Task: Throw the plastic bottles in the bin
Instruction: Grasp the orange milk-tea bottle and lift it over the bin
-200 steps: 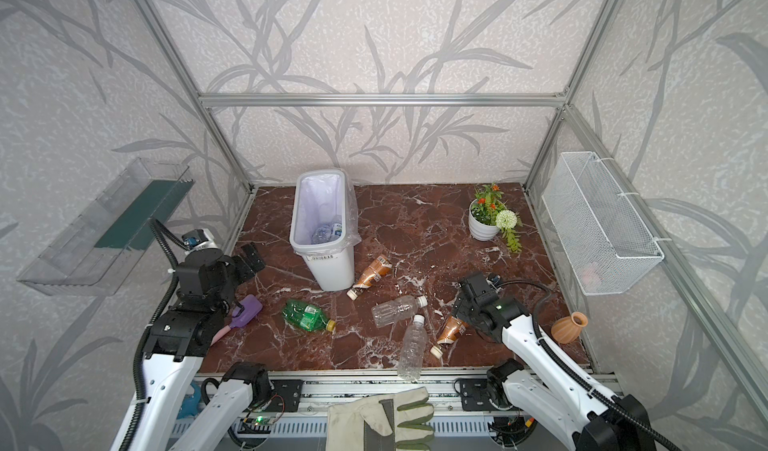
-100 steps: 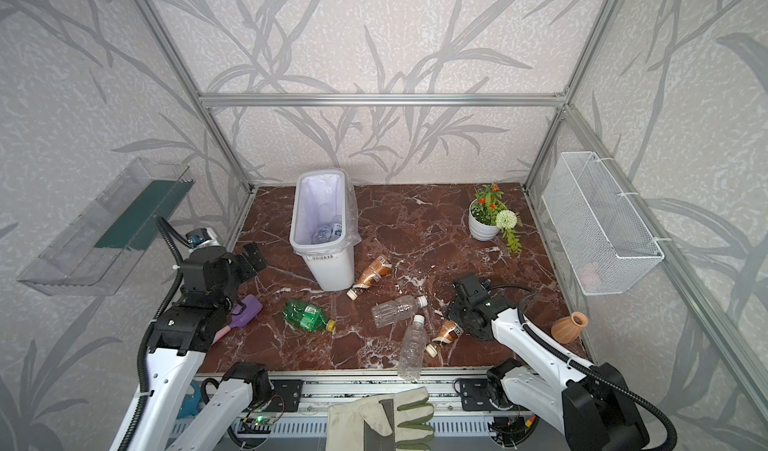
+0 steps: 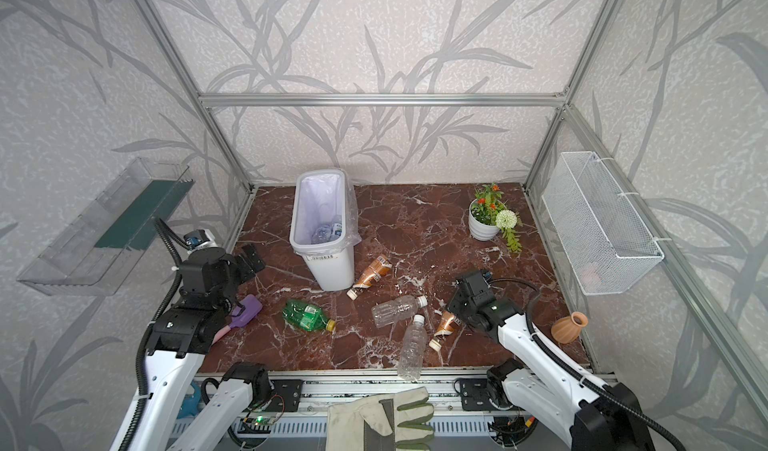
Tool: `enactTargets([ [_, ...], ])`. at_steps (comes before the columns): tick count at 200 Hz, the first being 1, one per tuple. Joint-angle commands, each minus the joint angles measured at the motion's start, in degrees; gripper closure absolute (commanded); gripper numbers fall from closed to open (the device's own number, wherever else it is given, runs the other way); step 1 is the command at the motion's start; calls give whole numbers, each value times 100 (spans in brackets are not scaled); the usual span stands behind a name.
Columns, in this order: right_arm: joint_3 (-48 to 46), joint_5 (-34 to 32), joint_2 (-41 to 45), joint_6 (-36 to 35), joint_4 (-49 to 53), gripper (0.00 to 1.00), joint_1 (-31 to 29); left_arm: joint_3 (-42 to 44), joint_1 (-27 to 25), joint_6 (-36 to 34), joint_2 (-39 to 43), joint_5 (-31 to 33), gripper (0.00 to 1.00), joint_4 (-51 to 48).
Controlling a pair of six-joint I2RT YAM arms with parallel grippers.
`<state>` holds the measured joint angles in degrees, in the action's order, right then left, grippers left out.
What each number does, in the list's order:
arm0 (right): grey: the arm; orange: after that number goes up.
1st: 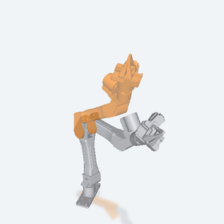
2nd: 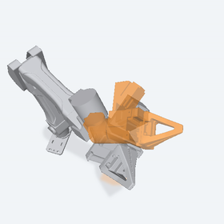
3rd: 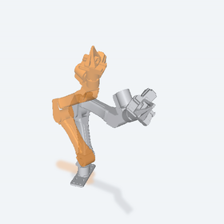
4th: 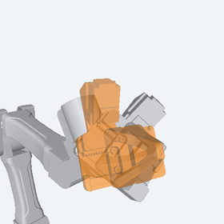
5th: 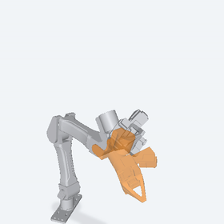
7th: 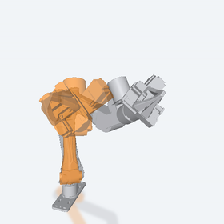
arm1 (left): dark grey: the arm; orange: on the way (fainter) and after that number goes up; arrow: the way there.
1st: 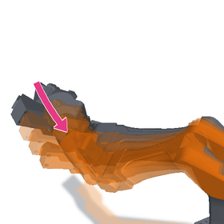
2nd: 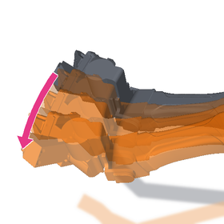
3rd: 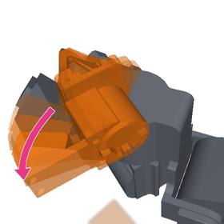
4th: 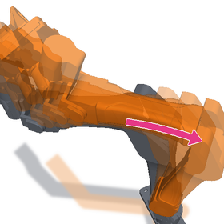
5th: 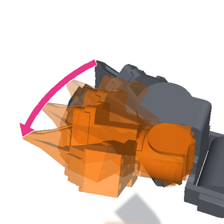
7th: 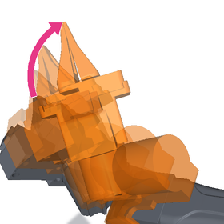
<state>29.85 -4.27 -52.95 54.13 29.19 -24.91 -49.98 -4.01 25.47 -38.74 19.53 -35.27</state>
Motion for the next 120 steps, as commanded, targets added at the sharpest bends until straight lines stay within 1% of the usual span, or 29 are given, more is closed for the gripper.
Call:
enactTargets([
  [1, 599, -437, 408, -456, -19, 48, -5, 63, 30, 94, -10, 118, 1, -62],
  [25, 1349, -612, 510, -1067, -421, 49, -1, 82, 39, 182, -59, 67, 1, -77],
  [44, 2028, -492, 283, -1536, -935, 49, -58, 80, 35, 242, -102, 44, 1, -149],
  [53, 2402, -547, 139, -1709, -1150, 49, -173, 77, 40, 269, -112, 46, 1, -187],
  [58, 2592, -617, 57, -1980, -1295, 49, -263, 69, 38, 283, -113, 39, 1, -218],
  [75, 3174, -910, -199, -2509, -1932, 49, -653, 64, 37, 322, -100, 30, 1, -309],
  [85, 3417, -1164, -340, -2900, -2491, 49, -1014, 62, 38, 343, -80, 29, 1, -361],
  [98, 3664, -1451, -533, -3585, -3315, 49, -1538, 66, 39, 365, -37, 32, 1, -405],
  [120, 4067, -1526, -1052, -4322, -4488, 49, -2255, 66, 39, 392, 42, 56, 1, -462],
])
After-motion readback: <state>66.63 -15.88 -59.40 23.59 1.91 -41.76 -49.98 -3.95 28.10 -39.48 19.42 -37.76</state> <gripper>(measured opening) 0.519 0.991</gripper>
